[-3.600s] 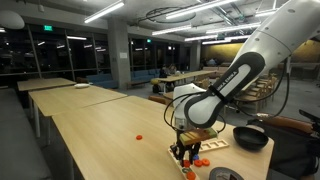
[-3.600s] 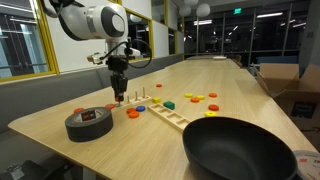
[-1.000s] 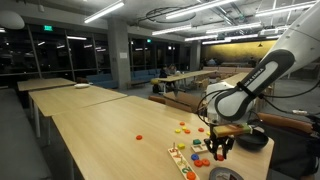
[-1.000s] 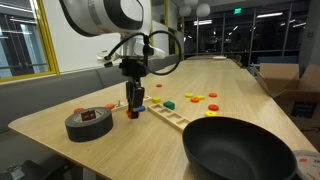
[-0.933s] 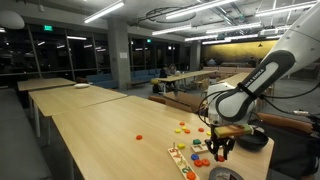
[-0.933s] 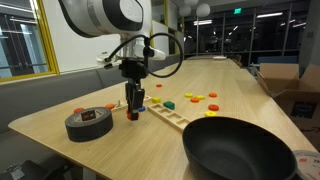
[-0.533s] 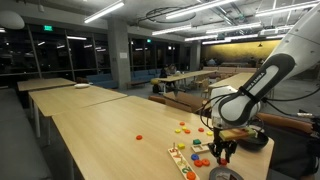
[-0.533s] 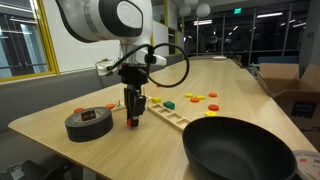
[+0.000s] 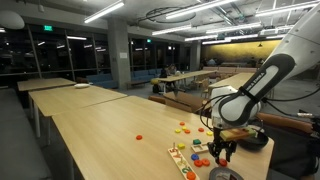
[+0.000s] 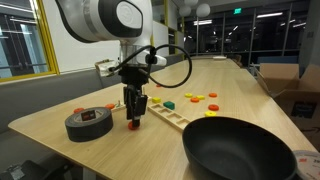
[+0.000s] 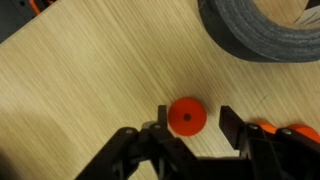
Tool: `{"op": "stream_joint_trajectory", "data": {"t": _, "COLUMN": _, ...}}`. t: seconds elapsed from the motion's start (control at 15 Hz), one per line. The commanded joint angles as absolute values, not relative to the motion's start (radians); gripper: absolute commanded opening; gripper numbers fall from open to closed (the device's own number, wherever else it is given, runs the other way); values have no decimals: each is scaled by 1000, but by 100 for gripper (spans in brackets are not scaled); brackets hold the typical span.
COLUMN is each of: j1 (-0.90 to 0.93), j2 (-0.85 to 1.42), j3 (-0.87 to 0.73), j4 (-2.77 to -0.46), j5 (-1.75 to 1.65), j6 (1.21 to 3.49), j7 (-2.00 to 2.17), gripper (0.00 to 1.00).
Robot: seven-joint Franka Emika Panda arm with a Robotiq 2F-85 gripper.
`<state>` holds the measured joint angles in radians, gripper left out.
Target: Pick the orange ring on the object and put it on the table
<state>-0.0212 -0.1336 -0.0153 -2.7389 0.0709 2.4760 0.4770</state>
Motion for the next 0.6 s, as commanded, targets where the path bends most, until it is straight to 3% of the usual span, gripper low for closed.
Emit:
{"op": "stream_joint_trajectory", "data": {"t": 0.0, "j1": -27, "j2": -142, "j3": -11, "j4": -2748, "j5": 102, "j6": 2494, "j7": 437, "gripper": 89}}
{"op": "stream_joint_trajectory", "data": {"t": 0.13, "j1": -25, "j2": -151, "j3": -8, "j4": -2746, "j5": 100, "j6": 2487, "j7": 432, "gripper": 100}}
{"op": "stream_joint_trajectory", "data": {"t": 0.53, "j1": -11, "j2": -269, "j3": 31, "j4": -2677, "j5": 67, "j6": 2352, "j7": 438, "gripper": 100}}
